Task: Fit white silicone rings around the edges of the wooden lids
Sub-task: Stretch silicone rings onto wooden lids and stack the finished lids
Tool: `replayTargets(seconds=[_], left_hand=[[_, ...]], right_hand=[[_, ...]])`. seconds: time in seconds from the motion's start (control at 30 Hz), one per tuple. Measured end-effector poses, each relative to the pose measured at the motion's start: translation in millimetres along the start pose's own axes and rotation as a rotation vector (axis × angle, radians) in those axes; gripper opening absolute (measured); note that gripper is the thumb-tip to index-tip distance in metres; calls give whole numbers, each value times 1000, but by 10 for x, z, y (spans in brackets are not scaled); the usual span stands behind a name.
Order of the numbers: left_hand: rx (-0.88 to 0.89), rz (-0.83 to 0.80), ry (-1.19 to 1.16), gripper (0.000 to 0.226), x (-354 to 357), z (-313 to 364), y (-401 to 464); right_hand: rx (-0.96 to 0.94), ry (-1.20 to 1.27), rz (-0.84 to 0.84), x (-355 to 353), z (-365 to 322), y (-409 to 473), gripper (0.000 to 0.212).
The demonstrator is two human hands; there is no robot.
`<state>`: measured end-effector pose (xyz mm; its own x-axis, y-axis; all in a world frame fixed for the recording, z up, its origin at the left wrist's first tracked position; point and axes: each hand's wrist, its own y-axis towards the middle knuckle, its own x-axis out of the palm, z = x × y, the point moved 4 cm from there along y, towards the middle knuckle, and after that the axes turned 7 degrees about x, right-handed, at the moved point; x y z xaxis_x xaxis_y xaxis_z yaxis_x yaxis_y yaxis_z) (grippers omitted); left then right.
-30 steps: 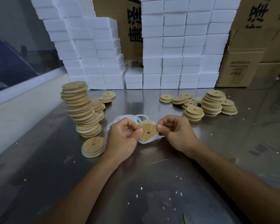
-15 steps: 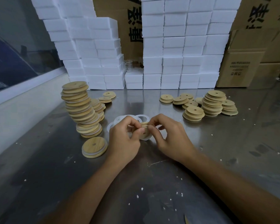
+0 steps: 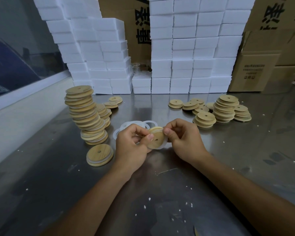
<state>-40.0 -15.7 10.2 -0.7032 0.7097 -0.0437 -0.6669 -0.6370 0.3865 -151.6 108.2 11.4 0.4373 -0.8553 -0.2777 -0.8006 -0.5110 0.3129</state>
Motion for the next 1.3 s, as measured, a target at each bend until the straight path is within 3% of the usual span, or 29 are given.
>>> replayTargets(seconds=[0.33,0.6,0.97,1.1,1.3], left_hand=[[-109,54,-144,15,-24,-60,0],[-253,68,-230,12,56,-64,-49],[-301,75,-362,13,38,-71,-32],[-180,51,-209,15,3,-56,-18],[269,-13,292,28,-9,102,-28]], right_hand=[[26,76,-132,-11,6,0,7],[130,191,-110,-45,40,25,16],[99,179,-179,5,46,18,7],[48,100,-144,0,36,9,7],[-295,-239,7,-9,-138,-101,7]])
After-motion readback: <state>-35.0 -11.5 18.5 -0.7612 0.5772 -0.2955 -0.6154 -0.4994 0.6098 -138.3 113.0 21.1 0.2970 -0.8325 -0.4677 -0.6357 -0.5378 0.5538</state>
